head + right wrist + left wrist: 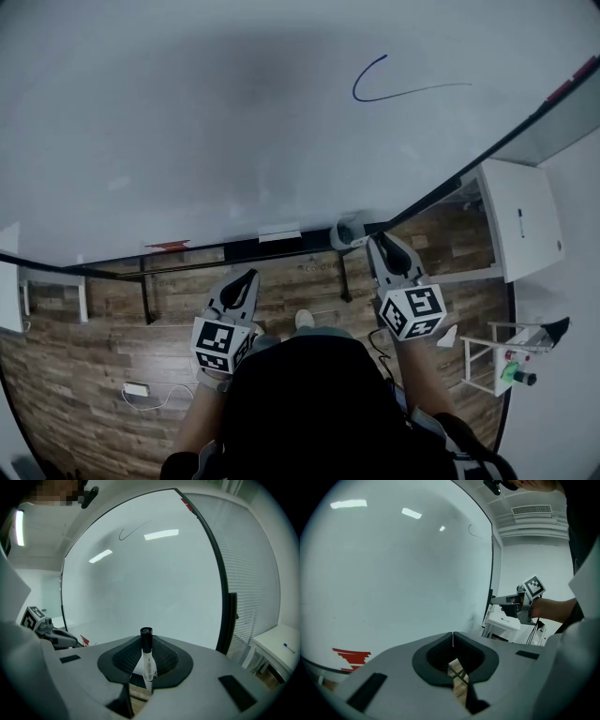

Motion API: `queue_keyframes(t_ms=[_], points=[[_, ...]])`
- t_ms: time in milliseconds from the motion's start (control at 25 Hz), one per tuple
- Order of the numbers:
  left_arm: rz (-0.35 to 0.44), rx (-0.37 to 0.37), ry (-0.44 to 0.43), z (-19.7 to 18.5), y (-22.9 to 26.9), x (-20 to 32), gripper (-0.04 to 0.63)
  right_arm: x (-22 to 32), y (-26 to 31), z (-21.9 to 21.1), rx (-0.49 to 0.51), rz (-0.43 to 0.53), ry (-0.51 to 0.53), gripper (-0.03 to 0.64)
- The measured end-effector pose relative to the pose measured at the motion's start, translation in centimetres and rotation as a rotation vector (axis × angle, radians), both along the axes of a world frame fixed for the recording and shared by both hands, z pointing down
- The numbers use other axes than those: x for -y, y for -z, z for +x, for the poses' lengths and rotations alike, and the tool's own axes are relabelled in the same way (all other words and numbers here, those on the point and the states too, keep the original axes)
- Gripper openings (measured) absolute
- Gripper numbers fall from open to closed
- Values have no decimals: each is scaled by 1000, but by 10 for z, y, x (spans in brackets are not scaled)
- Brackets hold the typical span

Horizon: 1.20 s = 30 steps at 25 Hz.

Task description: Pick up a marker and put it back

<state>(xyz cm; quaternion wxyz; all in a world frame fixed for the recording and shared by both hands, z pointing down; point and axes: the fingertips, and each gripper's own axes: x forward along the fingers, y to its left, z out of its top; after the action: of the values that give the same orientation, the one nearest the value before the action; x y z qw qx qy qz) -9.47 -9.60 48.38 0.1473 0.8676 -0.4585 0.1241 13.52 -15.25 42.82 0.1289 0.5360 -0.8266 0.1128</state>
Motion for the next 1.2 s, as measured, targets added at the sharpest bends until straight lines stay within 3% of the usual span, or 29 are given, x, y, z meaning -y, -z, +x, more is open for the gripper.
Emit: queue_keyframes(t_ms=[640,1200], points=[[-65,58,250,-43,-13,-41,21,51,-53,-31,-58,-55,183,94],[-117,60,336,-43,-29,-66,21,61,-106,-38,-127,-145,265,94]])
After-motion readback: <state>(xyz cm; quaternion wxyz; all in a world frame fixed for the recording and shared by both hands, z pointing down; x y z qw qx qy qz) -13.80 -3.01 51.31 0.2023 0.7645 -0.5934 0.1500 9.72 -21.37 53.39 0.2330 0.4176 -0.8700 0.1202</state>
